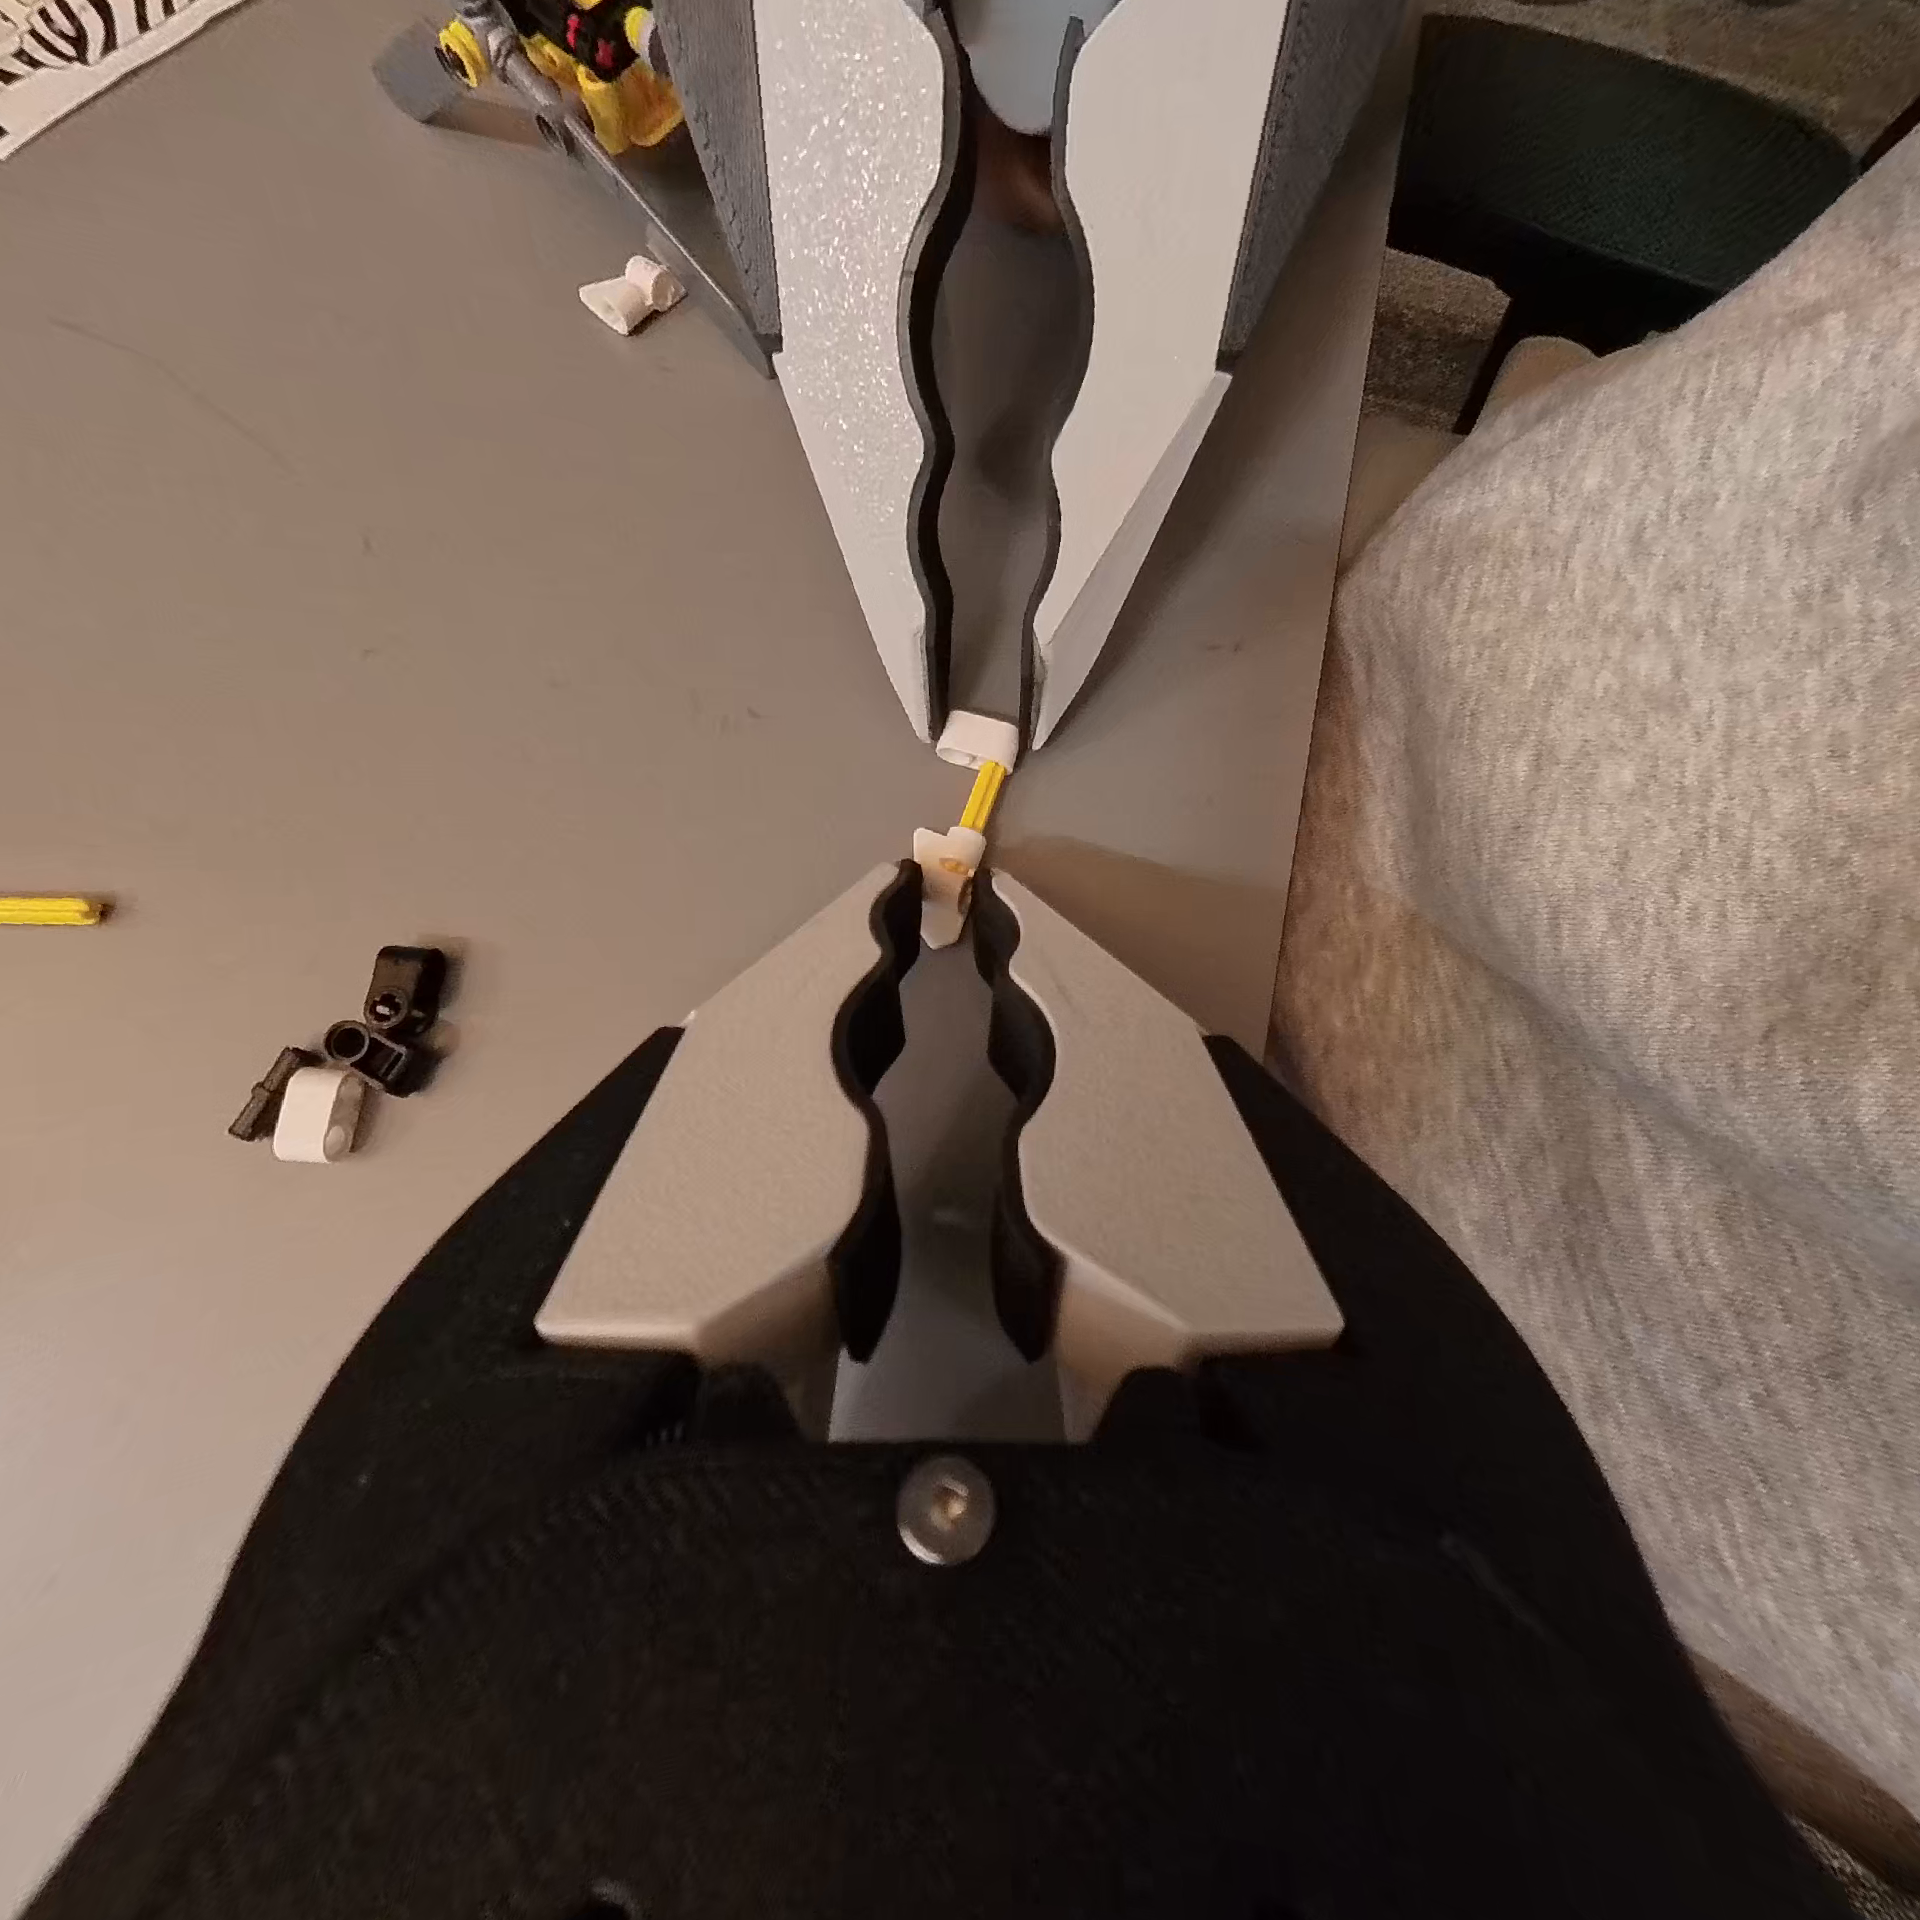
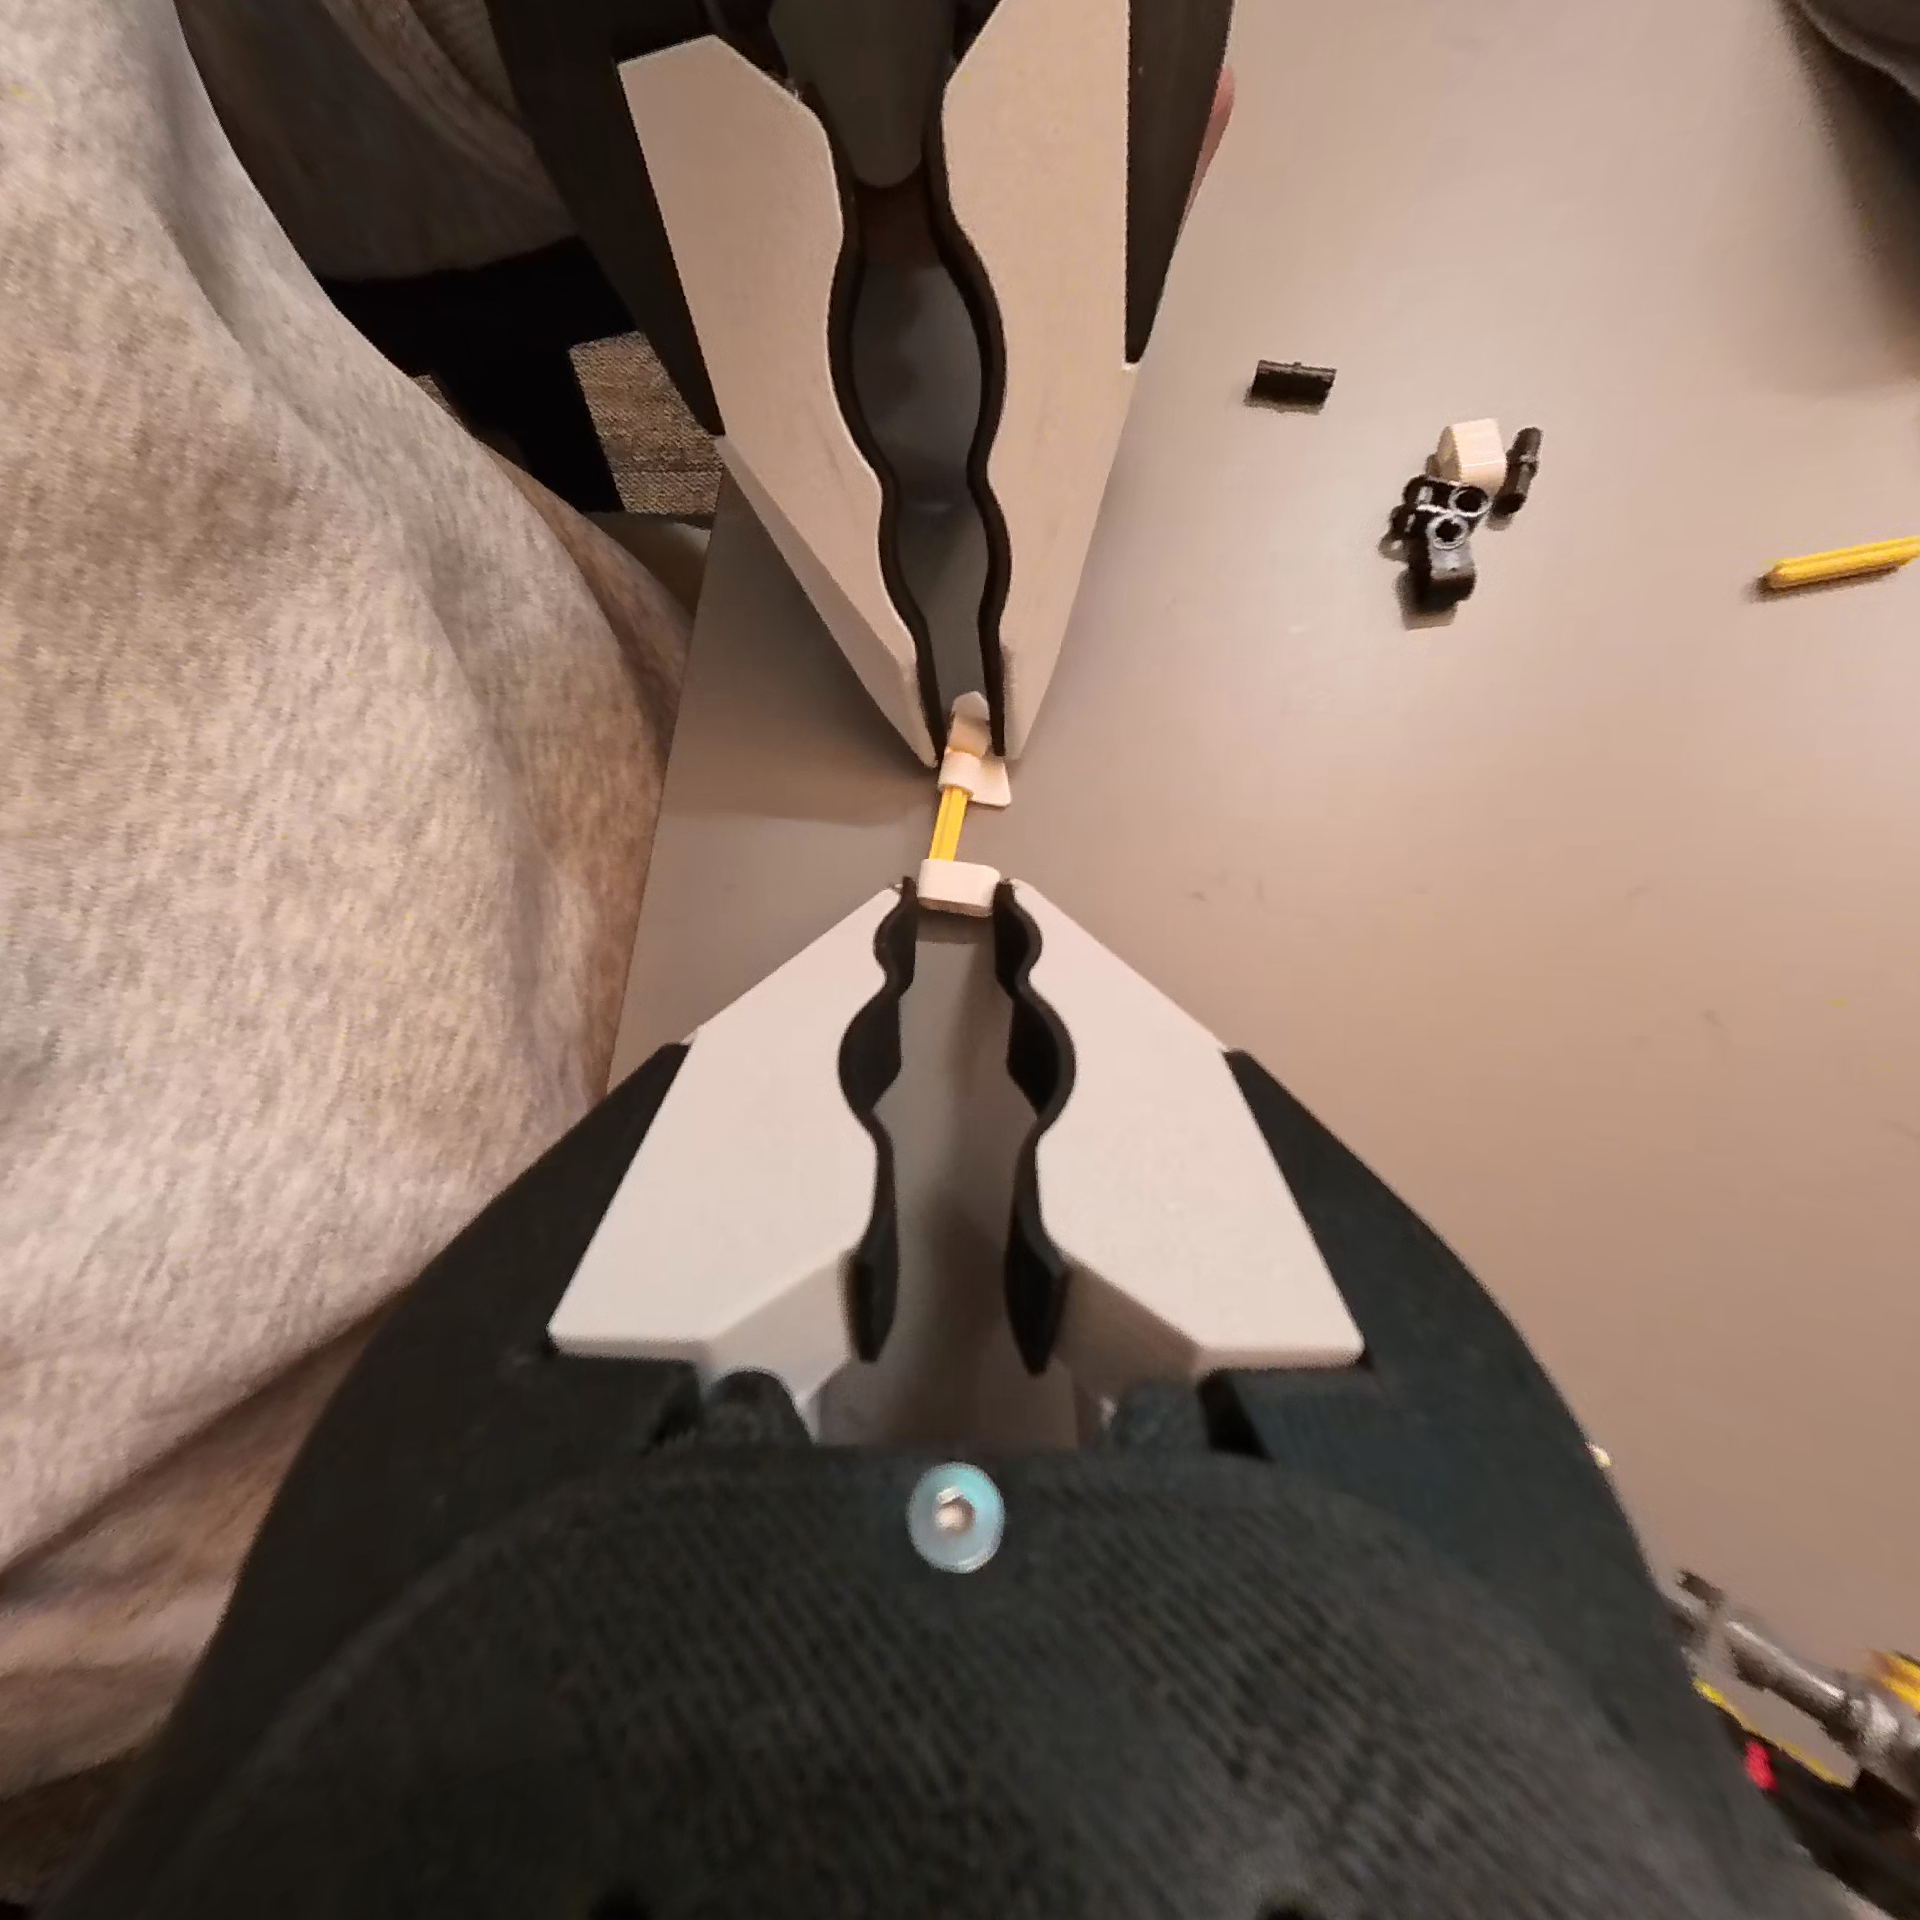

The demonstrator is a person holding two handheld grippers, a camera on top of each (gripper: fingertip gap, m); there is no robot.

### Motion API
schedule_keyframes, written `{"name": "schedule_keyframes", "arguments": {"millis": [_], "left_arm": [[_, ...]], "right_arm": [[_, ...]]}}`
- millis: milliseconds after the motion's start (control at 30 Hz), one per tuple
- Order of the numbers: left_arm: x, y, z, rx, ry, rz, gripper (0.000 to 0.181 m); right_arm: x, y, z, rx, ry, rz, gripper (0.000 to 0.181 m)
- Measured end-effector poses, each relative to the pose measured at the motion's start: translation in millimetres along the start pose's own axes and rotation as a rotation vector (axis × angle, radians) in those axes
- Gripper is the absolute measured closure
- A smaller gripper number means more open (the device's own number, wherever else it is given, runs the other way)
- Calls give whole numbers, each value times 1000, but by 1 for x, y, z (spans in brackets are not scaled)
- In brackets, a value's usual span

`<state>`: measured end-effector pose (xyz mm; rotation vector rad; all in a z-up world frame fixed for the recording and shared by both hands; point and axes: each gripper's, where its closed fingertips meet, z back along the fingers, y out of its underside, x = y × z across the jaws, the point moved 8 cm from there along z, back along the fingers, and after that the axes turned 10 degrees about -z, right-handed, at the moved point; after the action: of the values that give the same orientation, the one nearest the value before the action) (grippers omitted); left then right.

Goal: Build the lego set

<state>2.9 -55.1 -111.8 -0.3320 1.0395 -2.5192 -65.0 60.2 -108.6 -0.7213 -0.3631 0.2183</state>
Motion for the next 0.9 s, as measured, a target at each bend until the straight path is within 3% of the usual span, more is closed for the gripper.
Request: {"name": "schedule_keyframes", "arguments": {"millis": [700,900], "left_arm": [[0,0,0,-4,9,27,173],[-1,0,0,-4,9,16,173]], "right_arm": [[2,2,-1,-34,9,-83,169],[2,-1,-2,19,16,-44,169]]}}
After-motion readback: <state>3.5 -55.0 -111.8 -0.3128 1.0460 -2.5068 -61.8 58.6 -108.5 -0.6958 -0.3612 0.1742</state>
